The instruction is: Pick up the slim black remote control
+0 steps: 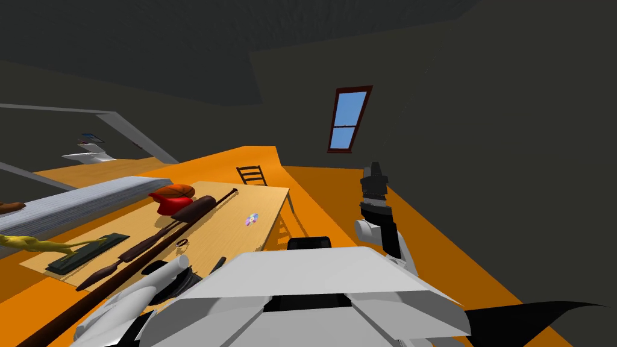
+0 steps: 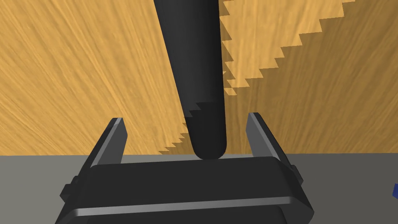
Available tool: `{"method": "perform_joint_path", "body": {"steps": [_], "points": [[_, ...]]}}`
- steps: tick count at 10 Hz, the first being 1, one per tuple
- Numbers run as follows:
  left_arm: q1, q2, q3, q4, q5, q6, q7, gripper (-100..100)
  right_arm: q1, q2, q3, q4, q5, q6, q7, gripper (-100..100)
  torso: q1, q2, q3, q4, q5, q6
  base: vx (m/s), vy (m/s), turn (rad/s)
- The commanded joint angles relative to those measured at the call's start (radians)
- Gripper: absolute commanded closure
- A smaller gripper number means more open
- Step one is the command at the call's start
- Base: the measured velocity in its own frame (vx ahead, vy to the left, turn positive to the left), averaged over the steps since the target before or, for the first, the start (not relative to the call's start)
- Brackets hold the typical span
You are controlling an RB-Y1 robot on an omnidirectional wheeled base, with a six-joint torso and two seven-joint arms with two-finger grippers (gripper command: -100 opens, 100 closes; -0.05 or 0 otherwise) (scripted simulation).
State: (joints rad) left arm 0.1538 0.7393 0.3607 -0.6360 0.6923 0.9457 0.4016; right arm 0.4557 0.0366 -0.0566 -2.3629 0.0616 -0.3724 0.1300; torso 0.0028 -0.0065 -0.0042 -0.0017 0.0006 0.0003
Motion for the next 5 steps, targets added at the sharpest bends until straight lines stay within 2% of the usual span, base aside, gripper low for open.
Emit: {"method": "perform_joint_path", "body": {"steps": [1,2,4,5], "points": [[-0.011,0.004,0.004,0.05,0.001,0.021,0.01,-100,0.0,0.0,0.0,0.0,0.0,0.0,0.0,0,0.0,0.0,0.0,0.0,0.0,0.0,0.072,0.01,0.006],[-0.011,0.004,0.004,0.04,0.001,0.021,0.01,-100,0.0,0.0,0.0,0.0,0.0,0.0,0.0,0,-0.001,0.002,0.001,0.0,0.0,0.0,0.042,0.006,0.01],[-0.019,0.006,0.006,0.08,0.001,0.035,0.016,-100,0.0,0.0,0.0,0.0,0.0,0.0,0.0,0,-0.002,0.005,0.003,0.001,-0.001,0.0,0.02,0.003,-0.001],[-0.019,0.006,0.006,0.08,0.001,0.035,0.016,-100,0.0,0.0,0.0,0.0,0.0,0.0,0.0,0,-0.002,0.005,0.003,0.001,-0.001,0.0,0.04,0.01,0.005]]}}
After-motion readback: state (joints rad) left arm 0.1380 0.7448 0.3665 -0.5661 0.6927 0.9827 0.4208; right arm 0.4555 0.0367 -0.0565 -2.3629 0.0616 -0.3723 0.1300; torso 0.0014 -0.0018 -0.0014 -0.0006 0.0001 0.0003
